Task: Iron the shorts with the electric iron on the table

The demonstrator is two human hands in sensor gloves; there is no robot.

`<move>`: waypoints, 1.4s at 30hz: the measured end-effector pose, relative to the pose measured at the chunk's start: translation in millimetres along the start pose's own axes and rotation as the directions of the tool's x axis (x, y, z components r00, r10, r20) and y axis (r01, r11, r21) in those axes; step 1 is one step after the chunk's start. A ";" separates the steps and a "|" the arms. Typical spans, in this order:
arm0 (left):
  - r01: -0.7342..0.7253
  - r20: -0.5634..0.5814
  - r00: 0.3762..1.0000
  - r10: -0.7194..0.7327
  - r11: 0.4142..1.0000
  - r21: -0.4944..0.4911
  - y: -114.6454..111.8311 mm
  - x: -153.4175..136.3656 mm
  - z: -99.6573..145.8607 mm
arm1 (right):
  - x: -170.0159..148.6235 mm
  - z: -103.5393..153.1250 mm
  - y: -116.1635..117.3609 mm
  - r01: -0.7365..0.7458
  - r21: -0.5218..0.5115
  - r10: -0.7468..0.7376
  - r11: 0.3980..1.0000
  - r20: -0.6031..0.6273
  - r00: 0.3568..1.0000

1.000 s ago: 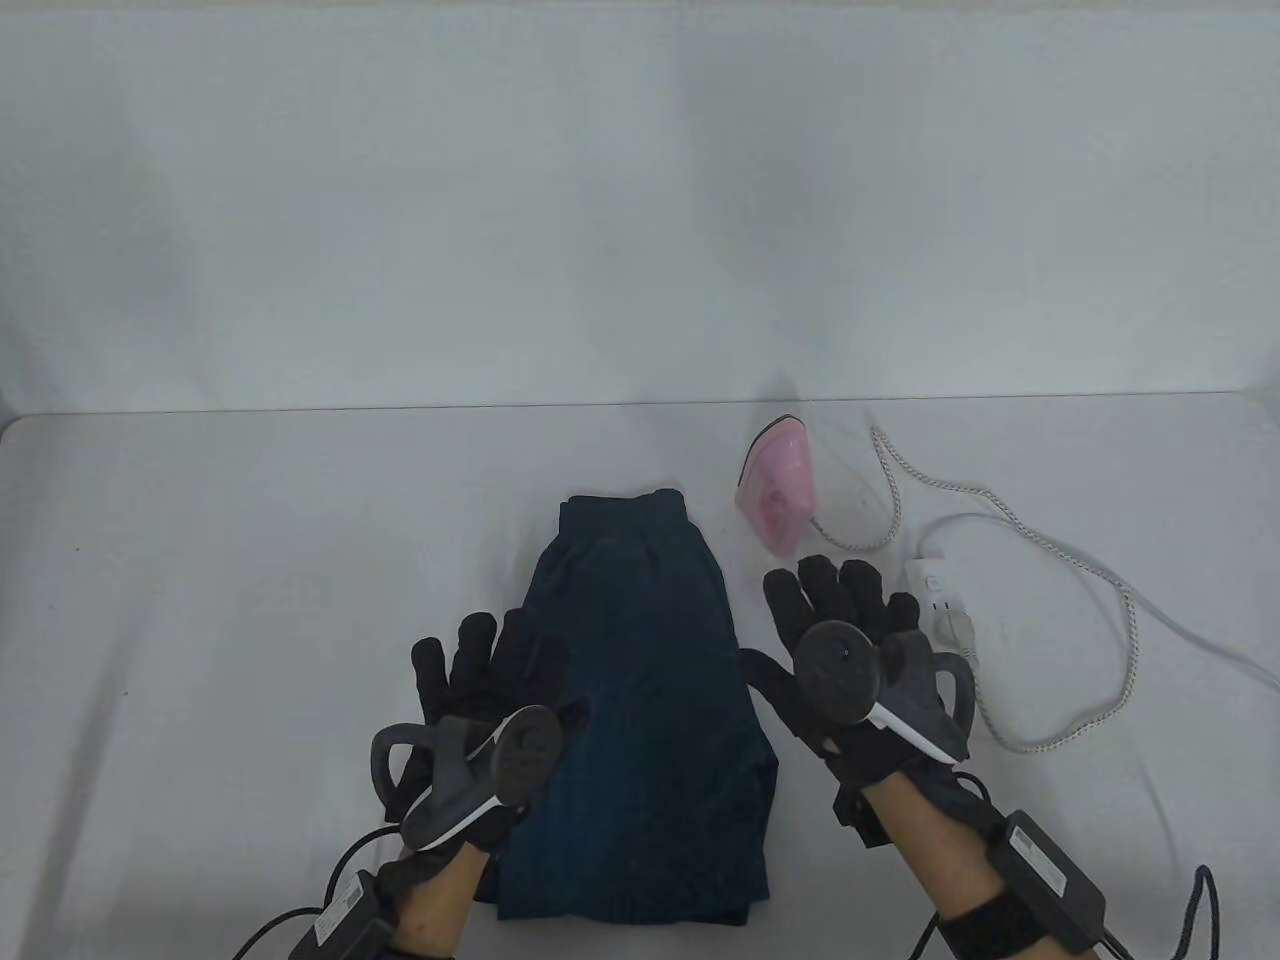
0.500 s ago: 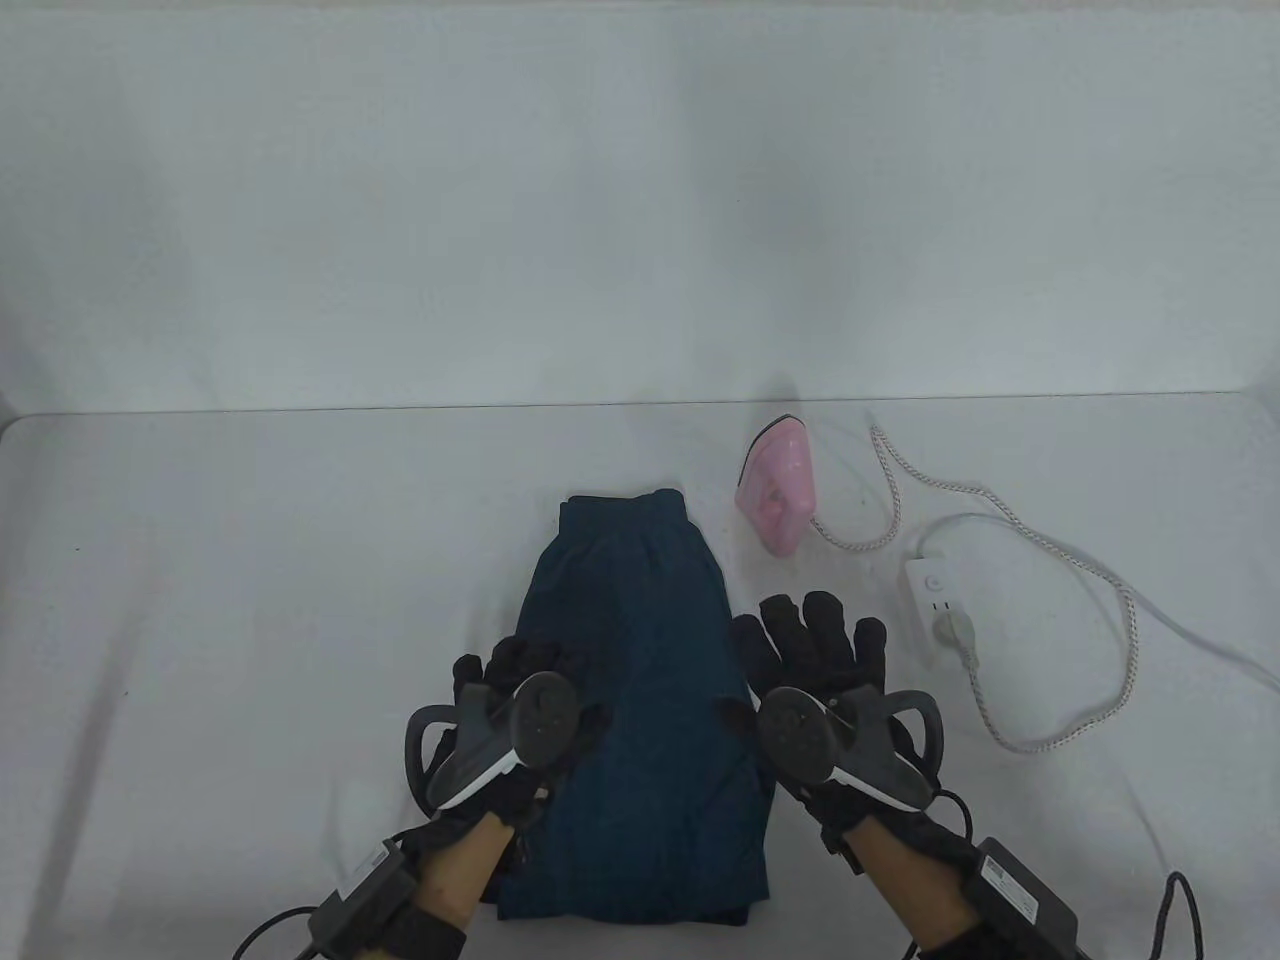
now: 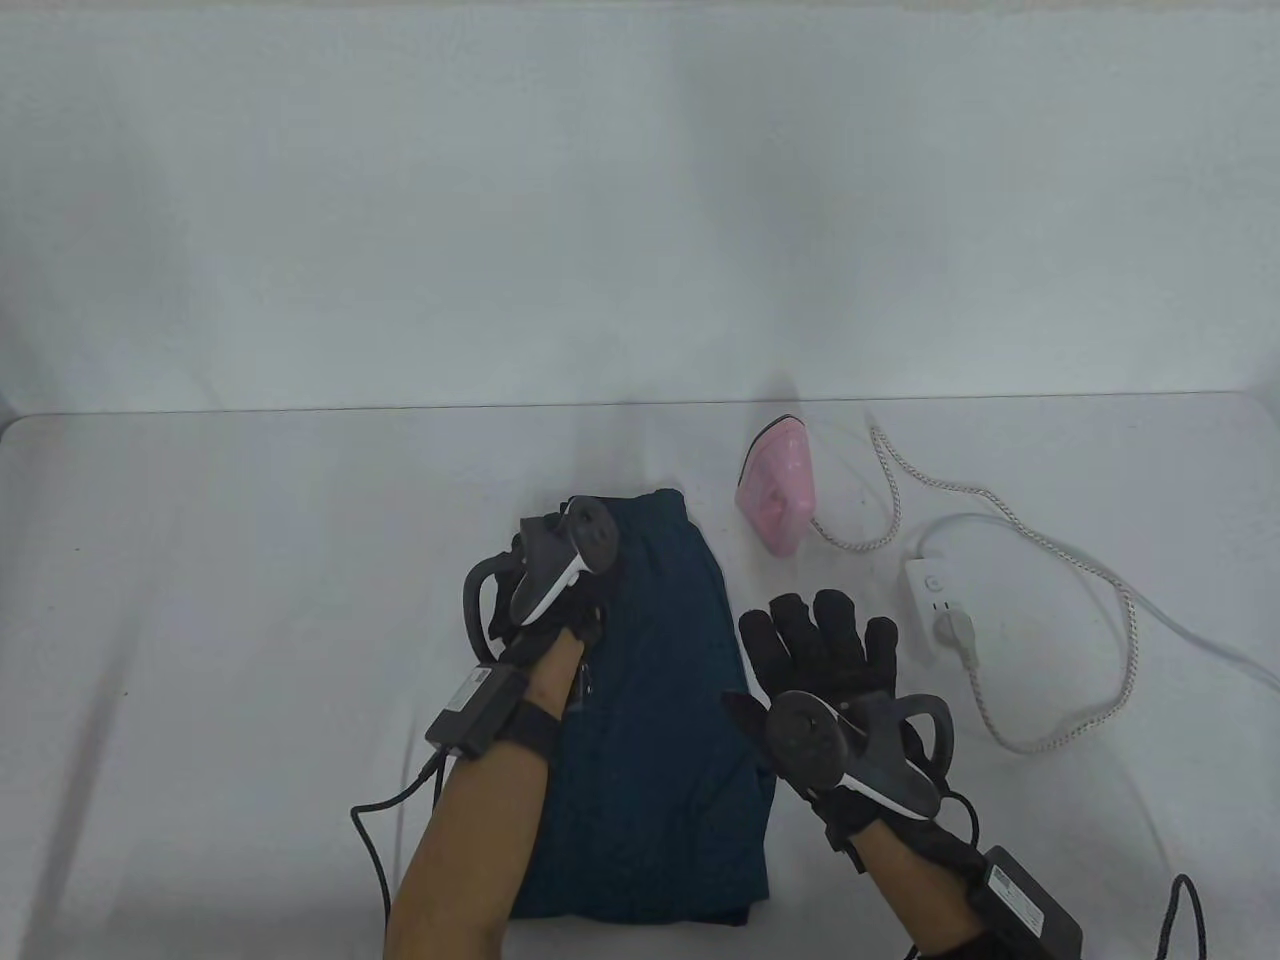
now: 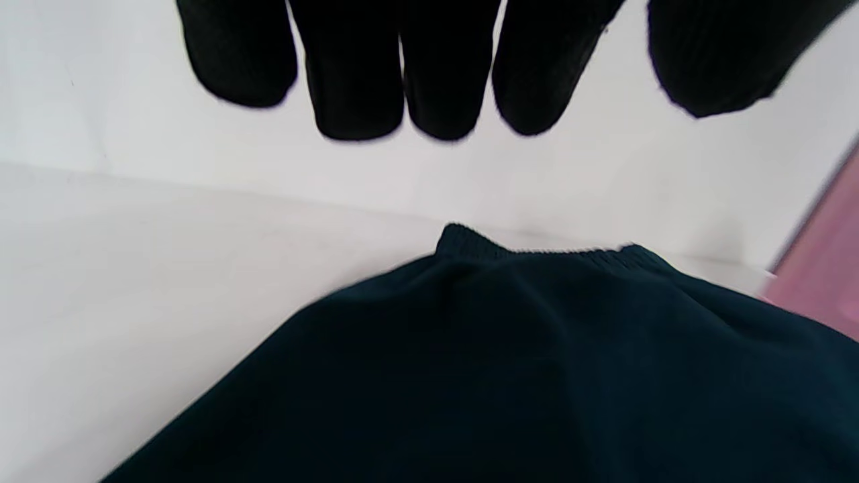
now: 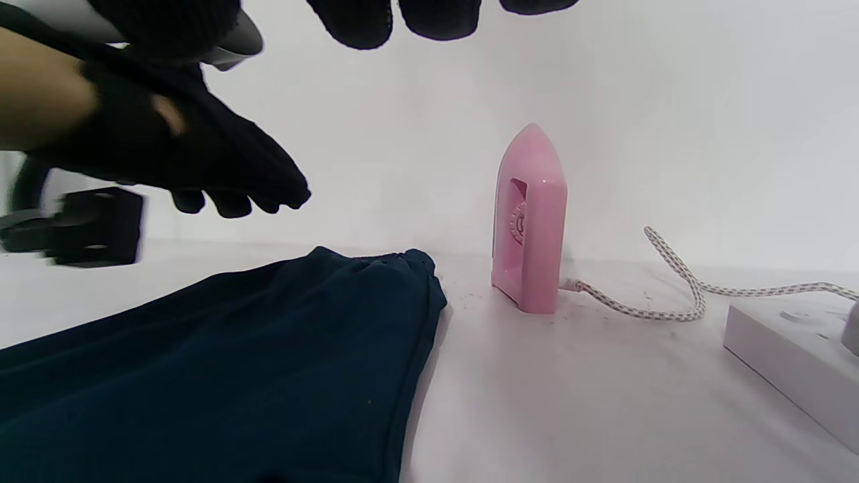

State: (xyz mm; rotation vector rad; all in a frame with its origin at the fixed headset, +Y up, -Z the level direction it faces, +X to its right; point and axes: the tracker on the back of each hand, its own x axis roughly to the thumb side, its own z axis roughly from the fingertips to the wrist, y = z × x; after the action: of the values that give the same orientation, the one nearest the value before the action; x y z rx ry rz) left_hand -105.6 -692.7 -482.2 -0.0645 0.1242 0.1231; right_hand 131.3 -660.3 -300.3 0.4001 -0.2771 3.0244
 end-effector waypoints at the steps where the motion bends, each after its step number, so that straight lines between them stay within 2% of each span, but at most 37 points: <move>1: 0.024 -0.033 0.999 -0.023 1.000 0.014 0.1 3.6 -11.0 | -1.7 -0.1 -0.7 0.005 -0.001 -0.005 1.000 -0.011 1.000; 3: 0.028 -0.093 0.995 -0.026 0.999 0.018 -1.7 9.7 -28.0 | -4.8 0.9 -2.7 0.024 -0.018 -0.024 1.000 -0.029 0.999; 9: -0.132 -0.316 0.942 0.114 0.991 -0.035 -23.5 16.3 -64.7 | -10.7 1.2 -2.1 0.037 -0.013 -0.038 0.999 -0.060 0.997; 14: -0.202 -0.482 0.864 0.144 0.977 -0.069 -47.1 11.3 -75.2 | -12.2 0.4 -1.6 0.044 -0.007 -0.045 0.999 -0.068 0.997; 18: -0.197 -0.537 0.836 0.110 0.975 -0.107 -60.1 2.1 -80.6 | -11.6 -0.1 0.1 0.051 0.004 -0.051 0.999 -0.061 0.997; 20: -0.249 -0.563 0.813 0.149 0.963 -0.104 -62.3 -4.6 -82.0 | -11.5 -0.5 2.2 0.067 0.012 -0.066 0.998 -0.055 0.996; 23: -0.370 -0.545 0.804 0.238 0.918 -0.144 -62.3 -10.0 -85.0 | -11.7 -2.2 5.0 0.061 0.030 -0.059 0.998 -0.057 0.997; 26: -0.431 -0.504 0.804 0.316 0.893 -0.128 -63.6 -8.9 -84.6 | -12.3 -2.4 5.1 0.063 0.032 -0.061 0.998 -0.059 0.996; 31: -0.413 -0.398 0.842 0.363 0.910 -0.044 -54.6 -10.0 -77.0 | -14.3 -1.0 4.1 0.066 0.016 -0.065 0.998 -0.067 0.996; 35: -0.391 -0.273 0.880 0.388 0.919 0.046 -28.4 -12.7 -68.1 | -14.4 -1.9 7.7 0.051 0.033 -0.048 0.998 -0.073 0.996; 37: -0.405 -0.185 0.888 0.420 0.907 0.116 -7.0 -16.6 -59.9 | -14.3 -1.8 9.0 0.040 0.040 -0.037 0.998 -0.074 0.997; 42: -0.516 -0.012 0.849 0.528 0.834 0.198 37.5 -31.6 -31.9 | -14.2 -1.5 9.1 0.036 0.040 -0.033 0.999 -0.070 0.997</move>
State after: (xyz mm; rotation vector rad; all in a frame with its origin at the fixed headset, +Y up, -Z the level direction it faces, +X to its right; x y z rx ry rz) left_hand -145.3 -661.6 -511.9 0.1588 0.2180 0.6609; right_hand 143.7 -669.7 -307.0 0.2994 -0.2007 3.0072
